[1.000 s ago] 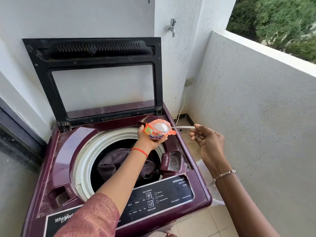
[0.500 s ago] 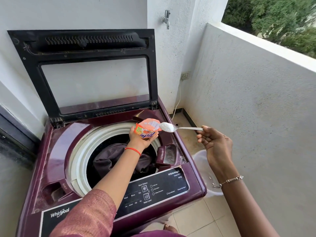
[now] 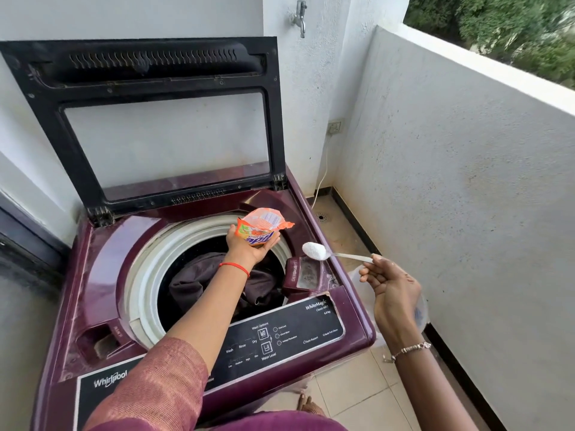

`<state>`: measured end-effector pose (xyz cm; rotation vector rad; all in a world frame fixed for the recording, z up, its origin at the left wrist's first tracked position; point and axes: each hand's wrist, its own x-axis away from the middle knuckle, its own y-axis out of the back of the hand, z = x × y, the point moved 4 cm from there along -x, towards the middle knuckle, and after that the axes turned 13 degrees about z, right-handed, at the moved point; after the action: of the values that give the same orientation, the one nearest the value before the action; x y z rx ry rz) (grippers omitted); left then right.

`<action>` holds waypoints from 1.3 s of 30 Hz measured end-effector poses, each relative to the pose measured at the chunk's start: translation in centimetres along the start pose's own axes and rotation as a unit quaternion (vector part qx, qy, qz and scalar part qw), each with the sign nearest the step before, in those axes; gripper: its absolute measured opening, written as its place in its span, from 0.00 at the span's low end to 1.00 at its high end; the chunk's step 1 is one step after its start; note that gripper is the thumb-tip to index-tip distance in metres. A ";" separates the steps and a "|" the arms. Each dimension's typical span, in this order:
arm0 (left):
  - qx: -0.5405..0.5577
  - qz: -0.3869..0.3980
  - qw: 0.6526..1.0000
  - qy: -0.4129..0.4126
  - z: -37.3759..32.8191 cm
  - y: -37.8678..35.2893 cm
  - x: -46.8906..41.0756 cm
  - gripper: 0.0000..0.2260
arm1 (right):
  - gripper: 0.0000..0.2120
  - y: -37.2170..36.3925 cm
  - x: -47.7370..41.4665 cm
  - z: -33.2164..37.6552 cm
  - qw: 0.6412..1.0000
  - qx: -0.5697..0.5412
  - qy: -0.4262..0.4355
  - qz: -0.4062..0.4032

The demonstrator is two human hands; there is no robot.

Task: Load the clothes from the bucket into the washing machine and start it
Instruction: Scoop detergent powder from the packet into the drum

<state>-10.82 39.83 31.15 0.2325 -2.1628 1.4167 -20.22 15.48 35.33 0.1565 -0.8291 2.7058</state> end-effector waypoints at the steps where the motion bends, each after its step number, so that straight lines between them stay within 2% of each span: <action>1: 0.001 0.000 1.000 0.001 -0.1 0.1 -0.1 0.30 | 0.03 0.3 0.0 -0.5 1.000 0.000 -0.002 -0.010; 9: 0.008 -0.003 1.000 0.006 -0.4 0.5 -0.5 0.30 | 0.04 1.7 0.0 -2.1 0.998 0.049 0.019 -0.044; 22: 0.001 -0.002 1.000 0.008 -0.3 -0.2 -0.4 0.28 | 0.11 0.2 0.0 -2.3 0.971 0.217 0.100 -0.004; 26: -0.012 0.011 1.000 0.006 -0.5 -0.4 -0.4 0.28 | 0.13 -1.1 0.5 -2.2 0.939 0.321 0.123 0.029; 32: 0.001 0.013 1.000 0.005 -0.8 -0.6 -0.3 0.28 | 0.04 -3.9 1.1 -1.7 0.837 0.491 0.196 0.143; 35: 0.005 0.012 1.000 0.006 -0.8 -0.6 -0.3 0.29 | 0.04 -4.8 1.0 -2.0 0.794 0.539 0.200 0.200; 37: 0.004 0.012 1.000 0.005 -0.9 -0.5 -0.2 0.29 | 0.04 -5.2 0.8 -1.7 0.781 0.549 0.204 0.215; 39: 0.001 0.013 1.000 0.003 -1.0 -0.4 -0.2 0.29 | 0.04 -5.5 0.6 -0.8 0.788 0.536 0.222 0.208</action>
<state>-10.13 40.54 31.62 0.2016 -2.1667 1.4322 -19.09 20.40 37.67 -0.4649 0.9689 3.0381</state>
